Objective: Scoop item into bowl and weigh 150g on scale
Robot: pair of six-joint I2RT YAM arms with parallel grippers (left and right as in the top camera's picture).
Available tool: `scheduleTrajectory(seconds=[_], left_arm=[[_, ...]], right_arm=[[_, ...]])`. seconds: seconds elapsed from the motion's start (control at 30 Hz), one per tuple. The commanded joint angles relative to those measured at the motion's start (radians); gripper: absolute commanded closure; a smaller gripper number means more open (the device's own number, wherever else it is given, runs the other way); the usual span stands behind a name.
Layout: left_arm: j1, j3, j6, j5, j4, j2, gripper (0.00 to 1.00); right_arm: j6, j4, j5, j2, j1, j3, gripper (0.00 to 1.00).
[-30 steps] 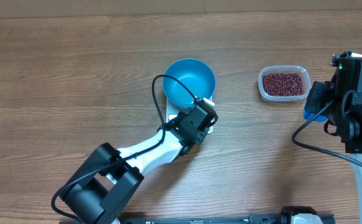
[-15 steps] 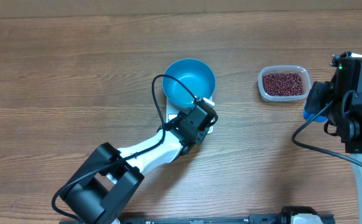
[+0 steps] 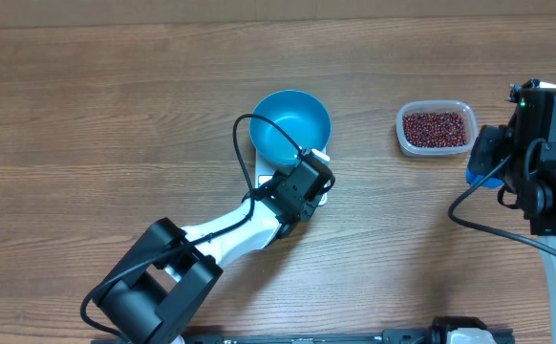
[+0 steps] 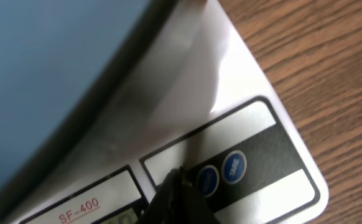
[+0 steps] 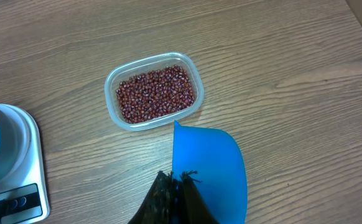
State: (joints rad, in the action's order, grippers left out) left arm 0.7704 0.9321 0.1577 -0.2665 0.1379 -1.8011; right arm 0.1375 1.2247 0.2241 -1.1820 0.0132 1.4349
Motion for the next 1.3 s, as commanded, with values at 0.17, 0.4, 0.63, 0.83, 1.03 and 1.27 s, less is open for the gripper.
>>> scheduleTrajectory(seconds=[0.17,0.4,0.63,0.83,1.03,1.27], left_arm=[[0.011,0.001,0.014,0.024,0.133,0.168,0.96],[0.029,0.001,0.014,0.122,0.352,0.413,0.00],[0.029,0.001,0.014,0.042,0.462,0.607,0.00],[0.029,0.001,0.014,-0.018,0.487,0.706,0.00],[0.029,0.001,0.013,-0.060,0.517,0.717,0.00],[0.029,0.024,-0.002,-0.060,0.513,0.721,0.00]], right_arm=[[-0.001,-0.003,-0.001,0.008,0.003,0.025,0.96],[-0.001,-0.004,-0.001,0.008,0.003,0.025,0.96],[-0.001,-0.004,-0.001,0.008,0.003,0.025,0.96],[-0.001,-0.004,-0.001,0.008,0.003,0.025,0.96],[-0.001,-0.005,-0.001,0.008,0.003,0.025,0.96],[-0.001,-0.007,-0.001,0.008,0.003,0.025,0.96]])
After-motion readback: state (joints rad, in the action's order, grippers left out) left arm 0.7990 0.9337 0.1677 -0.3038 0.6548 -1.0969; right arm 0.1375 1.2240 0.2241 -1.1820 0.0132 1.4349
